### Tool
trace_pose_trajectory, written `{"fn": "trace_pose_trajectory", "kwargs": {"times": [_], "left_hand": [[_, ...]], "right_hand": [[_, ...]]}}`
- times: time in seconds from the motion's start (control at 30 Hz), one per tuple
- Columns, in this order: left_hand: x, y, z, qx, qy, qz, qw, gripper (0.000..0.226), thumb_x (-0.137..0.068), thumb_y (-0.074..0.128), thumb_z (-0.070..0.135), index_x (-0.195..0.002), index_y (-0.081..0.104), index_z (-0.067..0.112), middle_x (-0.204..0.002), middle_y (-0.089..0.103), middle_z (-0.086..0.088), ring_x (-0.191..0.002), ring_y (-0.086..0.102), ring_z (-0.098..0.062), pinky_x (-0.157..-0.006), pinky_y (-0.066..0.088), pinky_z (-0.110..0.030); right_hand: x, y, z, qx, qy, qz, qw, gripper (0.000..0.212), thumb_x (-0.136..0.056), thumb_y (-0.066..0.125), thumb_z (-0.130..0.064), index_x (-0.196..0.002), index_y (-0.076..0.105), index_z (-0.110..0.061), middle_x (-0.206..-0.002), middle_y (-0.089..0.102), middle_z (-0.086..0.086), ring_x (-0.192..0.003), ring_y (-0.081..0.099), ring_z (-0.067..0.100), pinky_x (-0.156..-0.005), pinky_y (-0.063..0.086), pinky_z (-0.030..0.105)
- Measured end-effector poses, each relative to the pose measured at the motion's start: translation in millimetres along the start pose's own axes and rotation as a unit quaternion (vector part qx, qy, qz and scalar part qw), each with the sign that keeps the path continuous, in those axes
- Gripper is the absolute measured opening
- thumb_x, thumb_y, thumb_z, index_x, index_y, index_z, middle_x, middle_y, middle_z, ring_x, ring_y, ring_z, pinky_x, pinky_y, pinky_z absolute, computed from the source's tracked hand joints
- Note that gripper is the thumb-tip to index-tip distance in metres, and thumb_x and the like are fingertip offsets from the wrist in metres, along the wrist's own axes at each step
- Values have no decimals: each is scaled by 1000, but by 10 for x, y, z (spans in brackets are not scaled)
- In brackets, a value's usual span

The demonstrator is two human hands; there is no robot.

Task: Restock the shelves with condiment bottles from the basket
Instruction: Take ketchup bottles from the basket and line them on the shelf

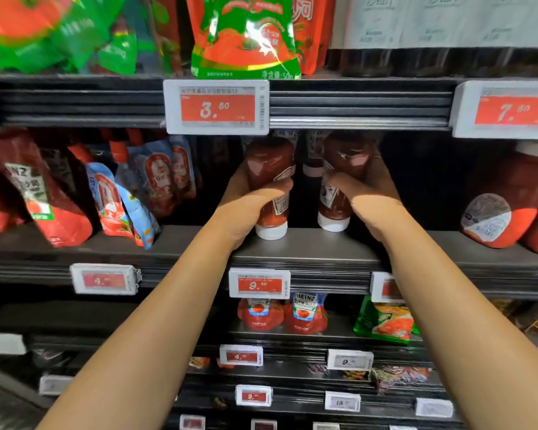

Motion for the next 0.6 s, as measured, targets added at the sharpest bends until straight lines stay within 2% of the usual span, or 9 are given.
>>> {"fn": "trace_pose_trajectory", "kwargs": {"times": [0.07, 0.13, 0.2, 0.27, 0.37, 0.43, 0.53, 0.6], "left_hand": [[8, -51, -74, 3, -8, 0, 1000, 60, -56, 84, 40, -113, 70, 35, -108, 77, 2, -103, 73, -19, -86, 58, -32], [23, -70, -109, 2, -25, -7, 1000, 74, -57, 81, 37, -126, 65, 17, -113, 75, -8, -108, 70, -26, -97, 55, -44], [13, -113, -139, 16, -39, 4, 999, 77, -53, 74, 34, -122, 64, 3, -111, 73, -14, -109, 68, -32, -104, 49, -52], [3, -160, -155, 13, -30, 27, 999, 65, -52, 69, 33, -113, 68, 12, -103, 75, -7, -103, 68, -27, -101, 51, -50], [35, -182, -141, -58, -2, 56, 997, 50, -60, 72, 38, -110, 68, 43, -102, 75, 10, -99, 71, -16, -90, 54, -40], [59, -156, -65, -107, 23, 68, 992, 50, -61, 79, 44, -105, 61, 58, -103, 73, 21, -97, 71, -4, -84, 54, -29], [52, -101, 57, -136, 33, 88, 986, 69, -50, 88, 53, -108, 52, 55, -99, 69, 31, -94, 67, 9, -74, 52, -12], [65, -80, 66, -139, 35, 87, 986, 74, -49, 88, 54, -113, 51, 51, -101, 70, 26, -95, 66, 10, -73, 52, -9]], "right_hand": [[29, -17, 27, -12, 7, 5, 1000, 68, -67, 74, -34, -133, 59, -27, -116, 74, -8, -113, 68, 16, -105, 52, 47], [48, -52, 45, -35, 12, 27, 999, 65, -69, 72, -27, -132, 59, -23, -116, 74, -4, -111, 69, 18, -103, 53, 48], [68, -88, 63, -65, 23, 48, 996, 64, -67, 70, -28, -130, 59, -23, -116, 73, -1, -110, 69, 21, -102, 53, 48], [89, -108, 88, -99, 33, 52, 993, 61, -67, 68, -27, -127, 60, -25, -117, 73, 4, -109, 69, 25, -98, 55, 47], [112, -140, 123, -151, 39, 44, 987, 65, -64, 65, -17, -129, 62, -17, -107, 75, 6, -94, 74, 24, -82, 58, 39], [114, -145, 136, -160, 41, 29, 986, 72, -62, 63, -13, -133, 59, -7, -110, 72, 13, -98, 71, 30, -86, 58, 45], [119, -138, 161, -171, 38, 13, 985, 73, -63, 62, -13, -136, 56, -4, -118, 69, 20, -107, 68, 37, -93, 56, 51], [123, -136, 180, -168, 32, 11, 985, 73, -66, 63, -13, -137, 54, -7, -117, 70, 17, -106, 69, 34, -88, 57, 48]]}}
Point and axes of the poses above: each hand's wrist, its own x-axis away from the middle knuckle, its own y-axis out of the palm, z = x × y, the point moved 5 cm from there along -x, towards the middle knuckle
